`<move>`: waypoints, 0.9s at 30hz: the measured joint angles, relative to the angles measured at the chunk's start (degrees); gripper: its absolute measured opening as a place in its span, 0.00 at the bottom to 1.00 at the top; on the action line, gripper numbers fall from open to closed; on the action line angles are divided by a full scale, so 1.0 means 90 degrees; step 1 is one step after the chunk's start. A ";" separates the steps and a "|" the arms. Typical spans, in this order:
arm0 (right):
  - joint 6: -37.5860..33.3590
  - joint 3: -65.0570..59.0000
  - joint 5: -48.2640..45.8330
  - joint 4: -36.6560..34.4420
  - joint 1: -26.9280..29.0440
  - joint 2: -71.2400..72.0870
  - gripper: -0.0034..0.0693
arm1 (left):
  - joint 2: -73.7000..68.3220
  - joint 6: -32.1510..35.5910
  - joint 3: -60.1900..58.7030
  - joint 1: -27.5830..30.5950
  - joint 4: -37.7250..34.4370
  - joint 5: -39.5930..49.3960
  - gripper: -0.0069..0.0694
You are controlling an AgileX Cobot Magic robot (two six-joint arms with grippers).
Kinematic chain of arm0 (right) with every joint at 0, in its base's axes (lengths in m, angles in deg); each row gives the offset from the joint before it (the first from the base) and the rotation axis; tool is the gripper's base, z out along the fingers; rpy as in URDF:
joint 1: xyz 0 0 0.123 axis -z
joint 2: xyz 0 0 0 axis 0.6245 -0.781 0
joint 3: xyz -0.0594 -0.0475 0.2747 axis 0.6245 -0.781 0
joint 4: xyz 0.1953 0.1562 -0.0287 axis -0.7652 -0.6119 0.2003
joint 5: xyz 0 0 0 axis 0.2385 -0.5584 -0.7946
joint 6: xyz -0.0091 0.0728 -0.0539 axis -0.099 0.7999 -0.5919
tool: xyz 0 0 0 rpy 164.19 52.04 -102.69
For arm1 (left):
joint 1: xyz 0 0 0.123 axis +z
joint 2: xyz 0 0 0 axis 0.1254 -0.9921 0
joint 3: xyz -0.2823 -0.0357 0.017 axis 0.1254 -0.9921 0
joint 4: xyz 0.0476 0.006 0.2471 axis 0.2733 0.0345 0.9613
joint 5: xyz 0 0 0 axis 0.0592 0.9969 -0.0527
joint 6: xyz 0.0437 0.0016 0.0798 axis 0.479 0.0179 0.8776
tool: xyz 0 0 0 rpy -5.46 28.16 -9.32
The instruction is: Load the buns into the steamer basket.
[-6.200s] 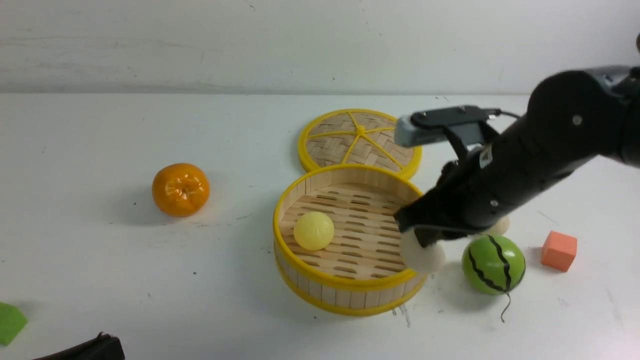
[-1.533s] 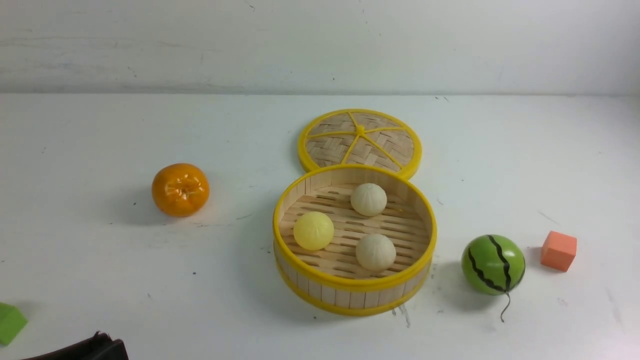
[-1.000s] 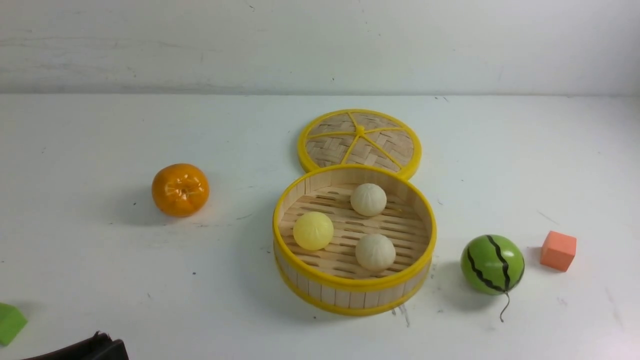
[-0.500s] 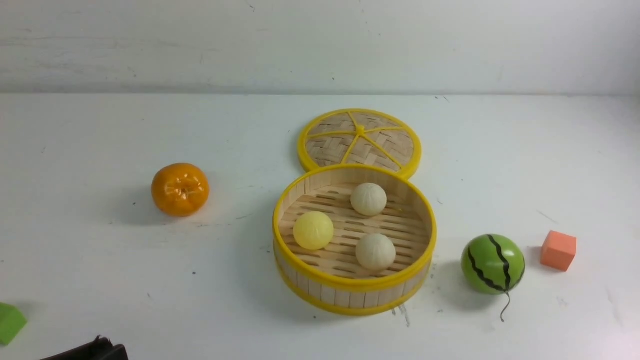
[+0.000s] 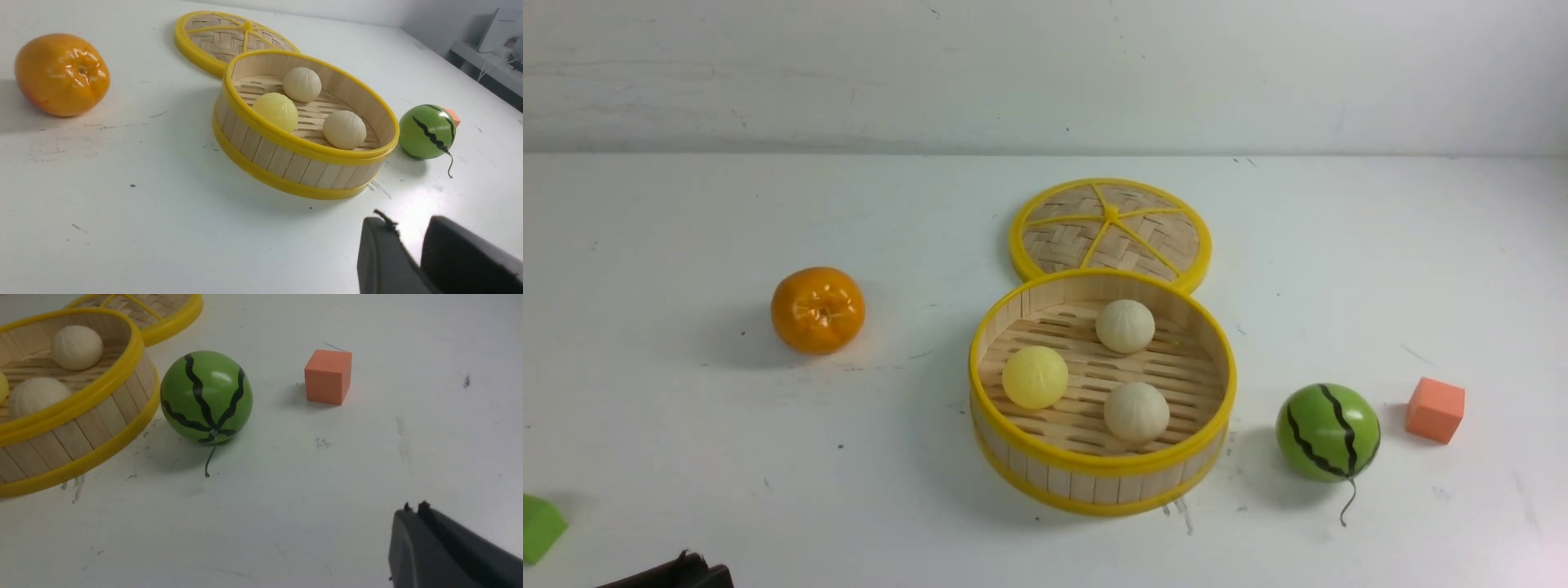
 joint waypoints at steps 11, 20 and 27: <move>0.0000 0.0000 0.0006 -0.0013 0.0000 0.0000 0.05 | 0.0036 0.0057 -0.0282 0.0146 0.0185 -0.0973 0.29; 0.0000 0.0000 0.0006 -0.0015 0.0000 0.0000 0.06 | 0.1621 -0.0396 -0.1055 0.2576 0.0131 -0.0503 0.07; 0.0000 -0.0005 0.0006 -0.0020 0.0000 0.0006 0.07 | 0.1899 -0.0489 -0.1110 0.3072 0.0140 0.1567 0.07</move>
